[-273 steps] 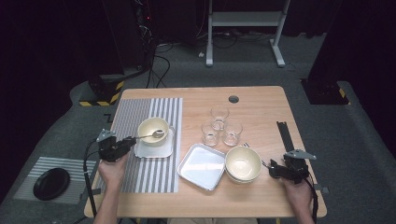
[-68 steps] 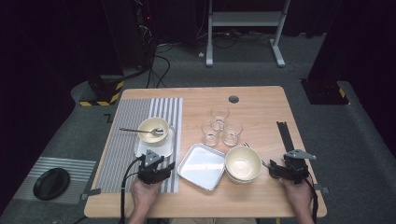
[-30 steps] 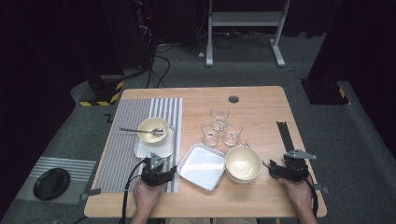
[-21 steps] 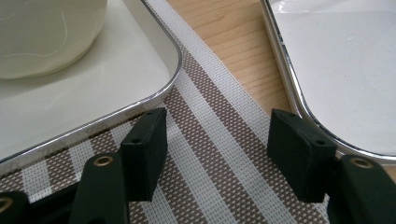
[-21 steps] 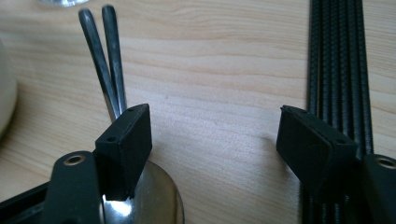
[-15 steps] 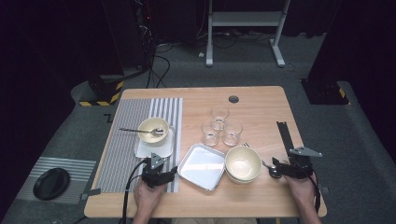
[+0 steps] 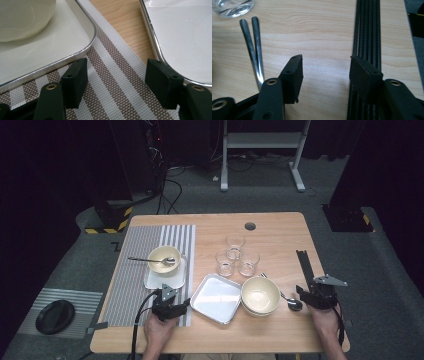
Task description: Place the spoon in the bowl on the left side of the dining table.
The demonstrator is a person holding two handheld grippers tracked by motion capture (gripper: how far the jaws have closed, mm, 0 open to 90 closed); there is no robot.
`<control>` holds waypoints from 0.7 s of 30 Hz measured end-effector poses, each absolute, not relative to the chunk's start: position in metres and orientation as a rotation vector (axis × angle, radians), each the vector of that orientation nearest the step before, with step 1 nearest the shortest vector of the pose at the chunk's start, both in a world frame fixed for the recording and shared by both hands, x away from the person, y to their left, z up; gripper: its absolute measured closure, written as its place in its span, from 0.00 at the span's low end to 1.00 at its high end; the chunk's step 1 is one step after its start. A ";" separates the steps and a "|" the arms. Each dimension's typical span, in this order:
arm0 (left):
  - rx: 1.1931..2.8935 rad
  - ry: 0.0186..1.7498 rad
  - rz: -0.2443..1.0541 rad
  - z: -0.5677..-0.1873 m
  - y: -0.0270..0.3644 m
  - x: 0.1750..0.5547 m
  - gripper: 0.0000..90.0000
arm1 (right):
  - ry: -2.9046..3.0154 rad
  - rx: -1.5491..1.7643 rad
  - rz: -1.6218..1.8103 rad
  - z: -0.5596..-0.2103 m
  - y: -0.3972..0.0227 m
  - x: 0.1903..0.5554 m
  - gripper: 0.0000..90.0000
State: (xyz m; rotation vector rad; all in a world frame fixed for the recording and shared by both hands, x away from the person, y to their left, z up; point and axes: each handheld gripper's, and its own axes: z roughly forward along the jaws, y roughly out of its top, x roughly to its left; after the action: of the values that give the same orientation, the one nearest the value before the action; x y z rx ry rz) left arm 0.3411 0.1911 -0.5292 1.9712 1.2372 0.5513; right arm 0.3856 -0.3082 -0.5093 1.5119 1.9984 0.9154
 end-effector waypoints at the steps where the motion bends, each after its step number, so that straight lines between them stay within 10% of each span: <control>1: 1.971 1.237 0.552 -0.529 0.191 0.341 0.39 | 1.993 1.512 0.910 -0.508 -0.309 0.386 0.52; 21: 1.936 1.259 0.561 -0.531 0.190 0.342 0.35 | 1.940 1.534 0.863 -0.505 -0.313 0.404 0.74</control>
State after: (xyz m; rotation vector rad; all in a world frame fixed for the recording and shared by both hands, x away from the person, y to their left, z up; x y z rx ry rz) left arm 0.3420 0.1897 -0.5311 1.9364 1.2587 0.5608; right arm 0.4036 -0.3133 -0.5050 1.5337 1.9396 0.8633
